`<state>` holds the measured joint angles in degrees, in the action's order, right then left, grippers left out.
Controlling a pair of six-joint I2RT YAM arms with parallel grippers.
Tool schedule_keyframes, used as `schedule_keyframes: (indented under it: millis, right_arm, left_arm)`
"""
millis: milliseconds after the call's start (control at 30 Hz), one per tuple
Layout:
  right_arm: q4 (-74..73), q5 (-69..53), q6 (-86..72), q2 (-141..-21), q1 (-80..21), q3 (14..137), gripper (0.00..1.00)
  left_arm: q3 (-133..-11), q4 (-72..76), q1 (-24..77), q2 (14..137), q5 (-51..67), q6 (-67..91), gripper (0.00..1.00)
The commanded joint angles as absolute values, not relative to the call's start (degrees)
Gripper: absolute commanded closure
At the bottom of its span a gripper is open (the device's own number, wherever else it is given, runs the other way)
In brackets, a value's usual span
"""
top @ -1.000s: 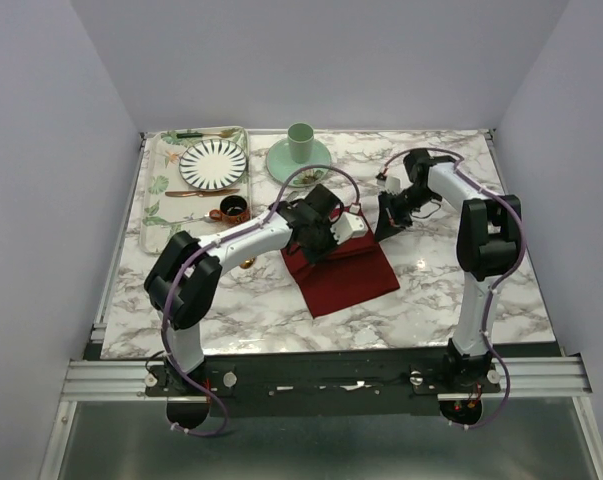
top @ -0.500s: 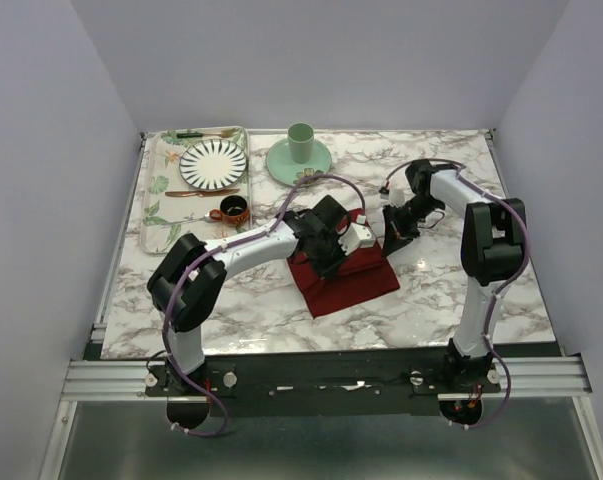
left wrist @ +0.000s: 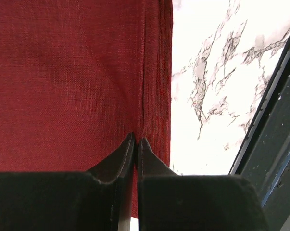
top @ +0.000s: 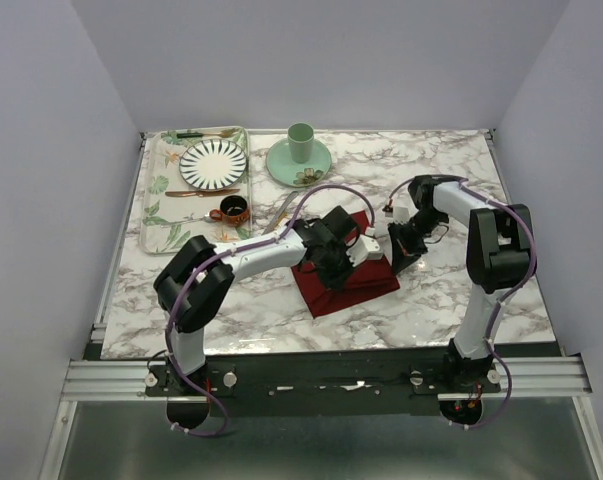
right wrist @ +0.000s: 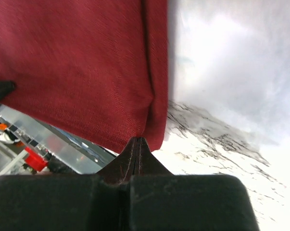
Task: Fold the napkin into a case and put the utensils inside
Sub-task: Smooth out the square-folded napkin at the center of the board.
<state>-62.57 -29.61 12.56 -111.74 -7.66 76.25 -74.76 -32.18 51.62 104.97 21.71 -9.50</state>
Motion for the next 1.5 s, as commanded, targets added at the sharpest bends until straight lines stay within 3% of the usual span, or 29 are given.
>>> schedule_keyframes:
  millis: [0, 200, 433, 733, 1467]
  right_arm:
    - [-60.47, -26.89, 13.36, -110.83, -6.77, 73.92, 0.99]
    - [-59.50, -27.24, 12.92, -111.62, -6.85, 73.39, 0.99]
    - [-59.76, -27.95, 13.01, -111.36, -6.86, 73.39, 0.99]
    - [-60.82, -28.30, 13.45, -109.87, -6.77, 73.56, 0.99]
    - [-63.45, -30.67, 13.54, -107.40, -6.86, 73.30, 0.99]
  left_arm:
    - [-73.48, -32.26, 52.12, 107.57, 23.38, -9.05, 0.88]
    - [-73.39, -32.17, 52.29, 109.25, 24.61, -8.88, 0.85]
    - [-73.30, -33.22, 52.30, 109.60, 25.49, -10.11, 0.69]
    - [-71.98, -33.66, 52.56, 107.05, 26.37, -10.46, 0.55]
    - [-71.02, -33.14, 51.50, 105.73, 26.02, -10.11, 0.54]
